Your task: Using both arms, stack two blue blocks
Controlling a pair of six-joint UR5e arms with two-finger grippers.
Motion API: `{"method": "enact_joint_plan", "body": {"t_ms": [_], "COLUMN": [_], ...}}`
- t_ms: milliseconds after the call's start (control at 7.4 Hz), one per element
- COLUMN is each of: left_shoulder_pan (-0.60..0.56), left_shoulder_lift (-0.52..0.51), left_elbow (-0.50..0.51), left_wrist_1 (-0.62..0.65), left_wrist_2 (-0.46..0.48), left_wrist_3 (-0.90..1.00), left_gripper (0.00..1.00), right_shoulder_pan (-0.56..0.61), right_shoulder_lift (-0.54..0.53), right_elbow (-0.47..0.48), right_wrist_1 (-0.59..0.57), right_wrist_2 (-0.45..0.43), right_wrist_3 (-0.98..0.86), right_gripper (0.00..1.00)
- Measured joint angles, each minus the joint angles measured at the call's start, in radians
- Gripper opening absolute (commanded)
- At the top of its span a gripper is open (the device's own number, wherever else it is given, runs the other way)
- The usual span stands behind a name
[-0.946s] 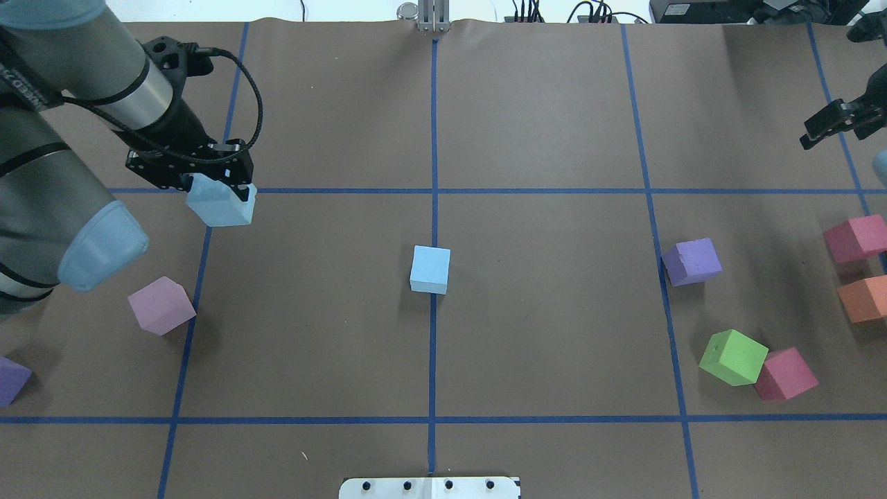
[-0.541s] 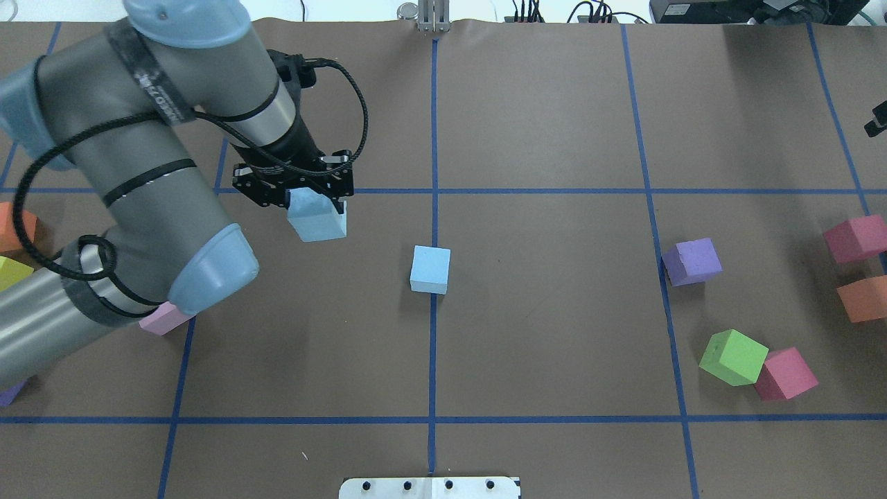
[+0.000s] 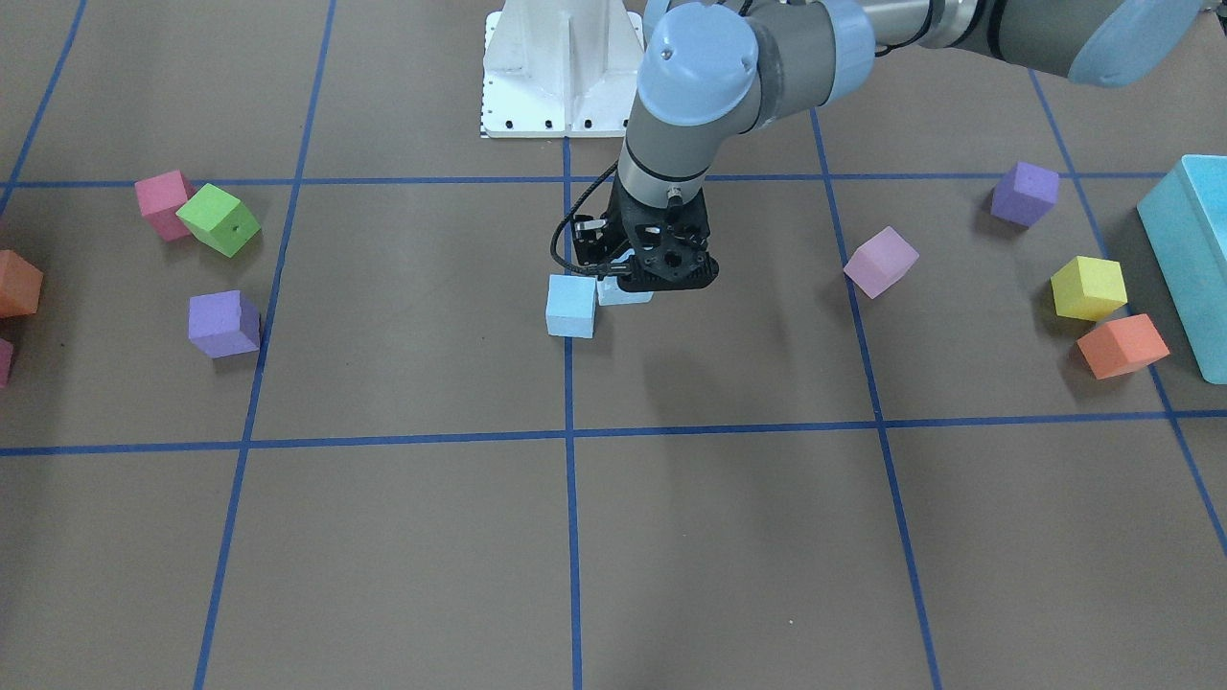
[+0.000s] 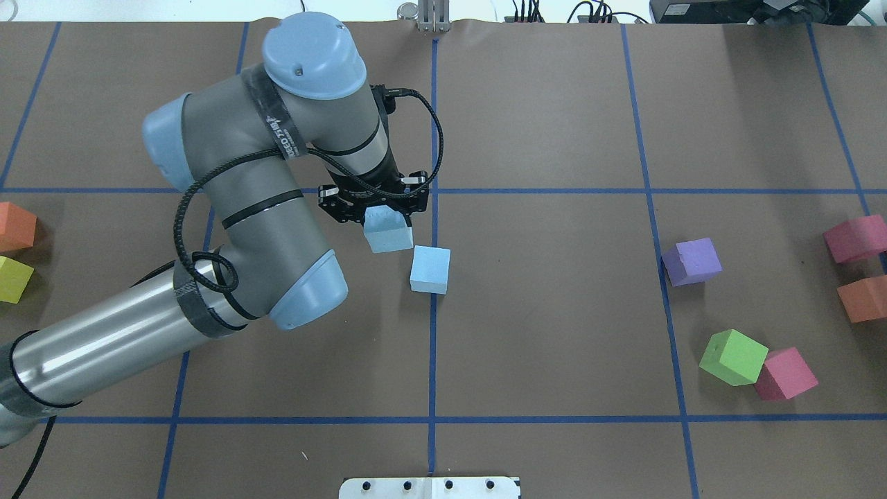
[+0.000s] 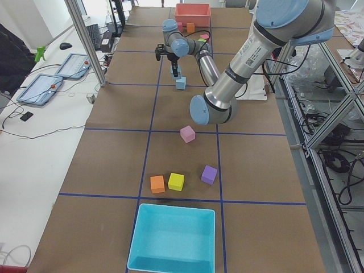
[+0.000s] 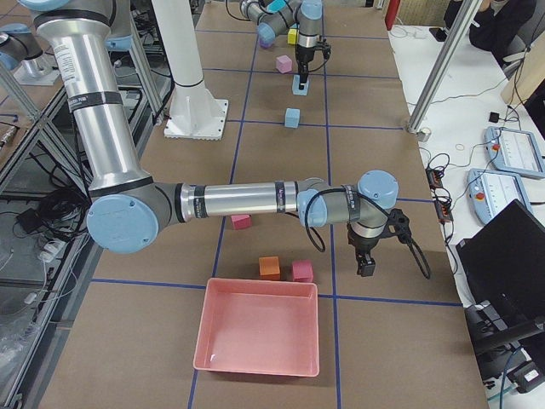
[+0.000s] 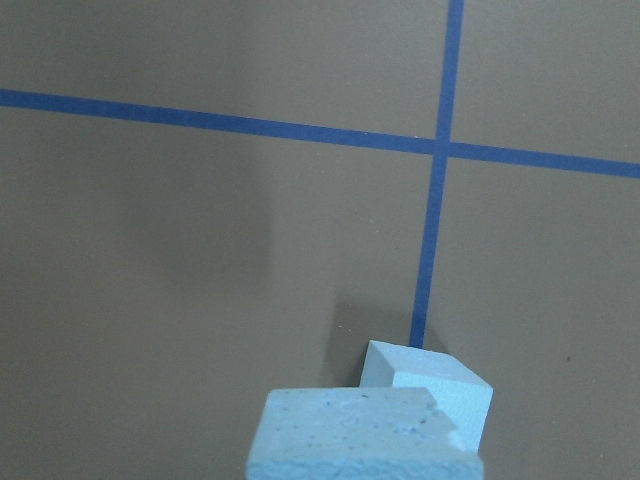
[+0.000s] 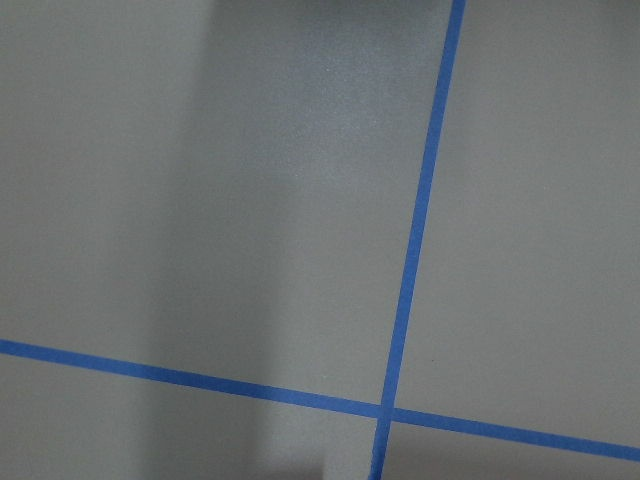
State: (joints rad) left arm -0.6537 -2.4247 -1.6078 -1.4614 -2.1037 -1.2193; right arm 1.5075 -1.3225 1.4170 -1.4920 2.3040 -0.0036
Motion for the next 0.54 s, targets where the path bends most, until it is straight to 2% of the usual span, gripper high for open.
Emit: {"method": "enact_joint_plan", "body": {"t_ms": [270,541], "left_shoulder_pan": [0.008,0.029], "left_shoulder_lift": [-0.080,-0.098], "left_elbow": [0.112,0.156], "left_wrist_1": [-0.038,-0.057], "left_wrist_2": [0.010,0.049], "left_wrist_3": [0.006,0.041], "left_gripper": [0.62,0.63], "right_shoulder_pan": [0.003,0.003], "right_shoulder_lift": [-0.002,-0.003], "right_elbow": [0.000,-0.001], "right_wrist_1": [0.001,0.000], "right_wrist_2": [0.000,0.000], "right_wrist_3": [-0.002,-0.002], "right_gripper": [1.00,1.00]}}
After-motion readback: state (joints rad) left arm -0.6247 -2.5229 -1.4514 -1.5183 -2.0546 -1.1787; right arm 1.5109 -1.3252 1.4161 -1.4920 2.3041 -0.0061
